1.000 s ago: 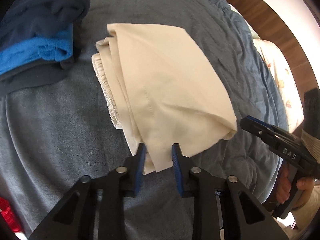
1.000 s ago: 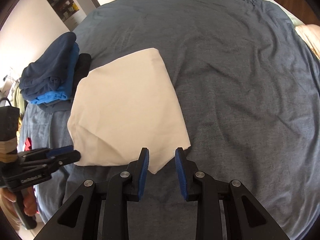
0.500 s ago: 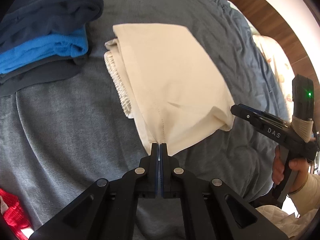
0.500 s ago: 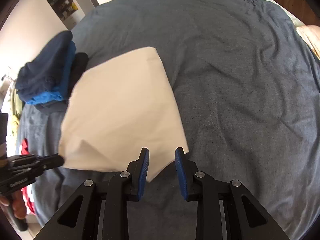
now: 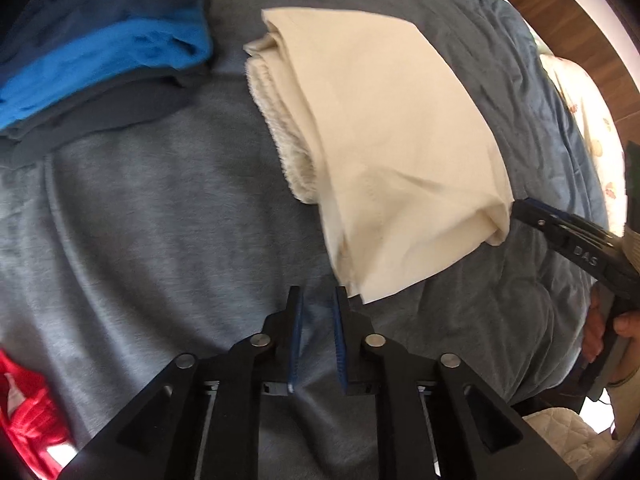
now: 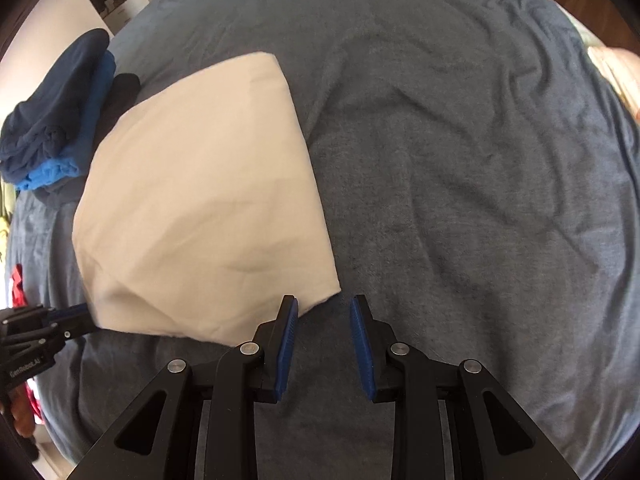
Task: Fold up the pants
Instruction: 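Lower the shorts beside the blue stack and open both grippers, then grasp the shorts' waistband edge with the left gripper while the right gripper grasps the folded edge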
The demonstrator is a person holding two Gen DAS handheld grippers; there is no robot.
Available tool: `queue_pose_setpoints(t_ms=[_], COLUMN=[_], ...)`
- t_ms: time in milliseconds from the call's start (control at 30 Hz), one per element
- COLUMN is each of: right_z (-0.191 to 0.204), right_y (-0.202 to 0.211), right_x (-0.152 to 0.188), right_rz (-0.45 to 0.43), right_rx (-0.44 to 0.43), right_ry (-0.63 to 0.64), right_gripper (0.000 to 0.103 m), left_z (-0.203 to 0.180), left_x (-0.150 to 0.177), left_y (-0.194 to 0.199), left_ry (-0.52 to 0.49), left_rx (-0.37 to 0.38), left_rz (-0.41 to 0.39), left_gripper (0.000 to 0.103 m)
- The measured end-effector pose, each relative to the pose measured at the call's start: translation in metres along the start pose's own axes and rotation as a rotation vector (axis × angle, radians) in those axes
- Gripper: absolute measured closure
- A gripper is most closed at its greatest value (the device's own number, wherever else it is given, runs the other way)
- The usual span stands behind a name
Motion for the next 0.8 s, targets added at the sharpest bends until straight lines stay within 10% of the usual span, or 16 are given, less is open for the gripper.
queue_pose_setpoints(t_ms=[367, 800], right_z=[0.018, 0.013], right_y=[0.039, -0.029], right_x=[-0.066, -0.091], right_rz=[-0.226, -0.092], right_rx=[-0.114, -0.226], right_ry=[0.068, 0.037], right_gripper=[0.039, 0.039], left_z=[0.004, 0.014], left_x=[-0.059, -0.079], left_y=[0.055, -0.018], left_ry=[0.109, 0.205], left_rx=[0.016, 0.002], left_rz=[-0.335, -0.247], left_gripper=[0.038, 0.037])
Point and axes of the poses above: each gripper's, at about its wrist camera, not at the fingertips, and y roughly against the way its jaws point, z to its left, x to its underside, the point moved 4 cm from there along -y, roughly the way its jaws point, and after that the axes turned 3 degrees about -y, right-handed, at the moved point
